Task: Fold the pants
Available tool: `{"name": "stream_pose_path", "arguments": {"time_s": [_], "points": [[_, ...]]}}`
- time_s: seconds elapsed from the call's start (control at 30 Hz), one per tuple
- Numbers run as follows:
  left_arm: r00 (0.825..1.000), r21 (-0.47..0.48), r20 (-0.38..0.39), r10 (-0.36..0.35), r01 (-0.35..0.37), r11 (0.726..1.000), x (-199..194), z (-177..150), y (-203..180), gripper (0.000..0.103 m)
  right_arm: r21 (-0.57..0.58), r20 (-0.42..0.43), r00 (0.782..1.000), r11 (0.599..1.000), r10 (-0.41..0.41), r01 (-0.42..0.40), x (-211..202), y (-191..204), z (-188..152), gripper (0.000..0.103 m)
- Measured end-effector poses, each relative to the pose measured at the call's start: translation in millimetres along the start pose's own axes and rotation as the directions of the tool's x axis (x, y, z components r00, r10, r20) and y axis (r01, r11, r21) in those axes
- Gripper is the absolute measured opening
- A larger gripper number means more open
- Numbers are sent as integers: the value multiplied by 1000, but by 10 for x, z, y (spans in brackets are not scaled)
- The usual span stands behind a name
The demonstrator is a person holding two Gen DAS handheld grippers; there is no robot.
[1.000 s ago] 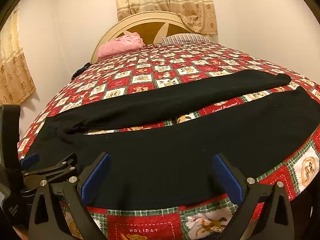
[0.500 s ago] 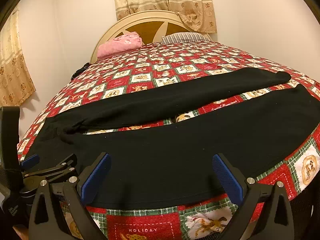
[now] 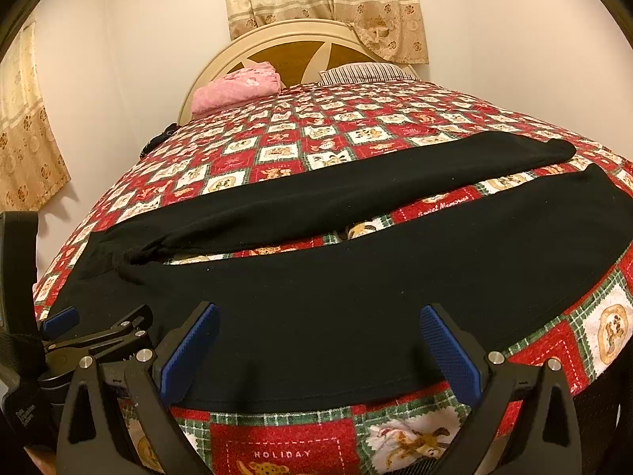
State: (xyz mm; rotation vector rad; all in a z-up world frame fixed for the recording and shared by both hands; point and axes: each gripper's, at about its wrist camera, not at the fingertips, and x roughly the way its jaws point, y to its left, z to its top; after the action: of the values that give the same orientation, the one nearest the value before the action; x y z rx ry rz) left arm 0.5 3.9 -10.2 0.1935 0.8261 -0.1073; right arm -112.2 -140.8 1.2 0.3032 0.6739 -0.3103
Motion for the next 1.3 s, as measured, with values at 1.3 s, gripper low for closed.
{"name": "stream_pose_path", "arguments": {"time_s": [1.3], "points": [[973, -122, -117, -197, 183, 976, 1196, 1216, 1999, 65, -109, 28, 991, 986, 133, -129, 433, 51, 888, 101]]}}
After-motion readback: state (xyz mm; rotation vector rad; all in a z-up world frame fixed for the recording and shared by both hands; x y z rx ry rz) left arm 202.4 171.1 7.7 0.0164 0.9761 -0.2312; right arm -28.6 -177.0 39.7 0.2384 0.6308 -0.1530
